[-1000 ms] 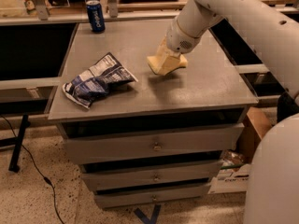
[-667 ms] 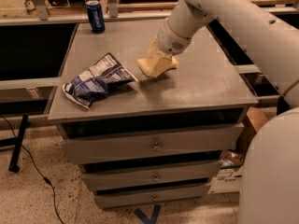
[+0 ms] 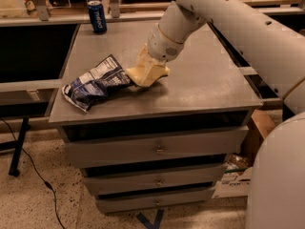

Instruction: Move sponge near blue chip bag

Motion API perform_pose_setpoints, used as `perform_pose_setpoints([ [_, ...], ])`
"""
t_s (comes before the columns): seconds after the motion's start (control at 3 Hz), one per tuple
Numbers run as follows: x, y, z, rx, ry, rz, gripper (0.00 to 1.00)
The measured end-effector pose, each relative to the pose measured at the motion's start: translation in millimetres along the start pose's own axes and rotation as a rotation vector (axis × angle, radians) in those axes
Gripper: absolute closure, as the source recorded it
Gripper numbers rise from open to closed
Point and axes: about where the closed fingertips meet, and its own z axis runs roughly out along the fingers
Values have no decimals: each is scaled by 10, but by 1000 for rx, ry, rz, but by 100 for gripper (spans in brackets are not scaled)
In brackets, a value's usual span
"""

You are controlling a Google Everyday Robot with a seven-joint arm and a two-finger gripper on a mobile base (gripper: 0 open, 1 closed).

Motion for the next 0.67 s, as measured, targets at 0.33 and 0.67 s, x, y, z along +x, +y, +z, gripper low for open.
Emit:
perform_pose_setpoints([
  [0.33,-68,27,-35,0,-21,-18,59],
  [0.67,-107,33,-82,6,-35,-27,36],
])
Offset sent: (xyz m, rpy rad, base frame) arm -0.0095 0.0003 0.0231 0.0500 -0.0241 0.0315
